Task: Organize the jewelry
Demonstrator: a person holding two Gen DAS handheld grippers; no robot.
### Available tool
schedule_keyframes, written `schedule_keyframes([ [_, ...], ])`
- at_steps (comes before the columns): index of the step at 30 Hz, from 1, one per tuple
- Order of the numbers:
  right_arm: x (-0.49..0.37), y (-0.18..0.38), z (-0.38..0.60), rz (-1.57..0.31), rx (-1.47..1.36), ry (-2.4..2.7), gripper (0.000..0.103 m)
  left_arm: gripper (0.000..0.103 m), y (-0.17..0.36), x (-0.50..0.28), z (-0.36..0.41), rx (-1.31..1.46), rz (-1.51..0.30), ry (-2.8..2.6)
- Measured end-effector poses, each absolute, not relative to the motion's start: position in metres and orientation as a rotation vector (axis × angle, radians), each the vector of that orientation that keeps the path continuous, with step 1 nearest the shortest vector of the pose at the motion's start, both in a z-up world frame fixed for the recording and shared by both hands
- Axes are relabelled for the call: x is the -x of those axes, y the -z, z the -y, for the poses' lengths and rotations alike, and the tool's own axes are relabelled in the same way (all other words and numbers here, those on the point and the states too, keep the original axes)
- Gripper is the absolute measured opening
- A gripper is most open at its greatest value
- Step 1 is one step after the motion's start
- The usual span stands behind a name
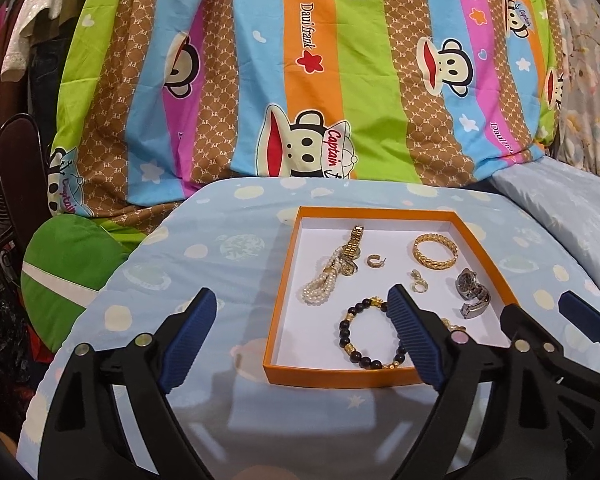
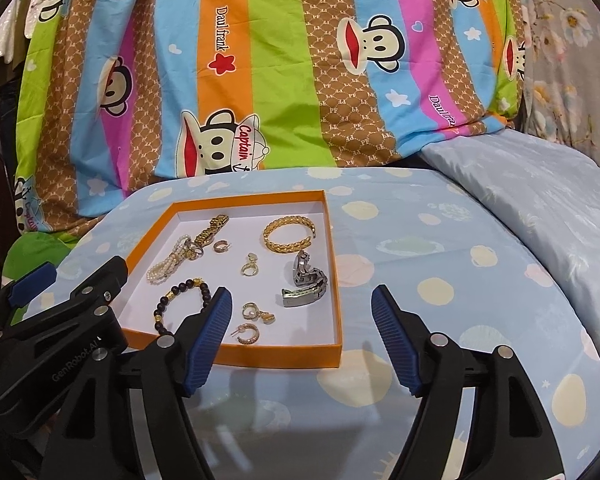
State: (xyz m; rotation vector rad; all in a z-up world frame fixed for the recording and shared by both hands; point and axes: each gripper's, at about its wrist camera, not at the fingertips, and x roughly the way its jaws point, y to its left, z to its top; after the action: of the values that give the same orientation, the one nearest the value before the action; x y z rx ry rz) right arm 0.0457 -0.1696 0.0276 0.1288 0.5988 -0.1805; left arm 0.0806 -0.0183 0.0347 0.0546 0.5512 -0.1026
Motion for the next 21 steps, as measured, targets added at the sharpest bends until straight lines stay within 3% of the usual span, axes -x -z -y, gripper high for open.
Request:
schedule_keyframes([
  [21, -0.0396, -0.0232, 0.1739, -0.616, -0.16, 0.175, 0.077, 0.092, -0.0294, -0.0766, 0.0203, -0.081, -0.561, 0.077],
])
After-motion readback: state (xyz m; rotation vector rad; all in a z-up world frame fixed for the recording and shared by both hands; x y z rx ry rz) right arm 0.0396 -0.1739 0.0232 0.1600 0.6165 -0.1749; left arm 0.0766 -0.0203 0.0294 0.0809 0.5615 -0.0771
